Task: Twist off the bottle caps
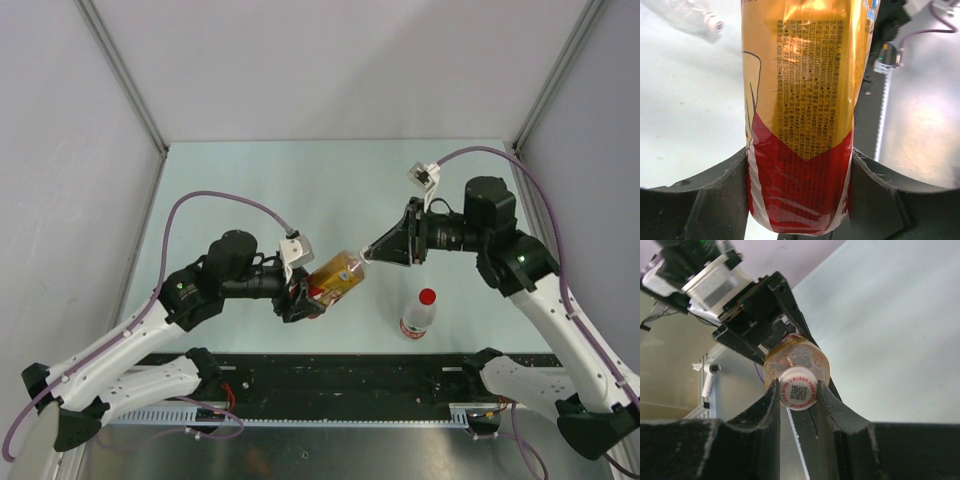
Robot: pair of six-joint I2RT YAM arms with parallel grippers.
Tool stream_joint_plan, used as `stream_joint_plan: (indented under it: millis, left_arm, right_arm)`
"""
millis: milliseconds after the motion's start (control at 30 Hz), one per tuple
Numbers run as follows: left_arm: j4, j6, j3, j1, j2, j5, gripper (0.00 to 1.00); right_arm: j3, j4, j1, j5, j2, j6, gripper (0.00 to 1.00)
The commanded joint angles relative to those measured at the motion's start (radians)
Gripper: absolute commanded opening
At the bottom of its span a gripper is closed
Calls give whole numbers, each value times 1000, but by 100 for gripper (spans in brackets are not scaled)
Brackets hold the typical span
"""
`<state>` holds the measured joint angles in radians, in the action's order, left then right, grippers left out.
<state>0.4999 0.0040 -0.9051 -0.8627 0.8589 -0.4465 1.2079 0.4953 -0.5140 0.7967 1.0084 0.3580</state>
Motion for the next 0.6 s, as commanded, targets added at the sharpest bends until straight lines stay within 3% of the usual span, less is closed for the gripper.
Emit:
stream_joint_plan:
  millis: [0, 367, 567]
  left_arm:
    - [-47, 4, -77, -13, 19, -358, 0]
    - [-68, -27, -154, -14, 34, -725, 0]
    - [-72, -34, -145, -14, 38, -701, 0]
  right_arm:
    - [-7, -103, -11, 110, -65, -99, 0]
    - [-9, -127, -17, 202, -158, -177, 0]
    - [-10, -146, -24, 168, -162, -154, 0]
